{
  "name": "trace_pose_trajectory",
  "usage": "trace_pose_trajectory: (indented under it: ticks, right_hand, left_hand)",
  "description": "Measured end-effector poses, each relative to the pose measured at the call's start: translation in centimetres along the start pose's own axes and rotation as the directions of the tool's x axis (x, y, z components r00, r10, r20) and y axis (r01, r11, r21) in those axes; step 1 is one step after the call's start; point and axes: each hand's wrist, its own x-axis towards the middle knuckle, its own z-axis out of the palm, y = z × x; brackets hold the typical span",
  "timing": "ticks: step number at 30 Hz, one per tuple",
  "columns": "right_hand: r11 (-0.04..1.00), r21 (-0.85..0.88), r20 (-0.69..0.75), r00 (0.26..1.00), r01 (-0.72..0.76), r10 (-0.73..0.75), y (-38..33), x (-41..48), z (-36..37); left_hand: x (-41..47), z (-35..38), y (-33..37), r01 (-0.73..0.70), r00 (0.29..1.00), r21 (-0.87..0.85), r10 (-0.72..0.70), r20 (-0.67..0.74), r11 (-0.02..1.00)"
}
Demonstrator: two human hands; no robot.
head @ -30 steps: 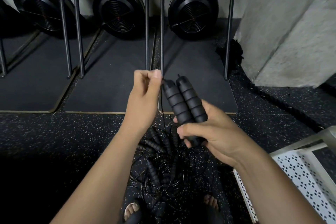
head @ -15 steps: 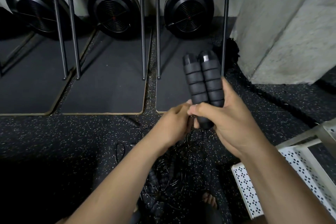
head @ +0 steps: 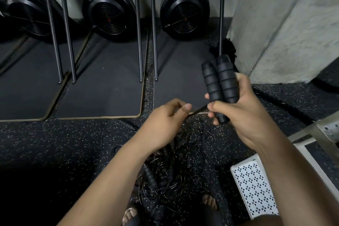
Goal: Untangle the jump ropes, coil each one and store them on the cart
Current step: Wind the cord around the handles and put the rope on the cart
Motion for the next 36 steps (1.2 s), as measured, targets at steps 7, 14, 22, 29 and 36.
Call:
trace_pose_trajectory:
  ticks: [7,14,22,29,36]
  right_hand:
    - [0.826,-0.55,0.275,0.907,-0.123,0.318,1.4,-0.7,1.1]
    - [0.798,-0.603,0.694,0.484,-0.013,0.532,-0.2,-2.4,2.6]
    - [0.994,0.042,0.675,0.736,-0.099,0.045,-1.4,-1.9,1.0]
    - [0.977,-0.078,0.117,0.972,-0.197,0.205,0.7,-0.3,1.0]
    - [0.831,-0.527,0.405,0.807,-0.179,0.43,0.7,-1.3,1.5]
  left_hand:
    - [-0.2,-2.3,0.0,-0.16,0.976,0.02,0.161,-0.149,0.987]
    - [-0.3,-3.0,-0.5,-0.212,0.977,-0.116,0.212,-0.007,0.97]
    - [0.5,-1.6,-1.2,-0.069,0.997,-0.334,0.071,-0.005,0.94]
    - [0.4,-1.2,-0.6,-0.126,0.983,-0.174,0.1,-0.151,0.977]
    - [-0.1,-2.5,-0.4,-0.167,0.964,-0.025,0.158,-0.214,0.986]
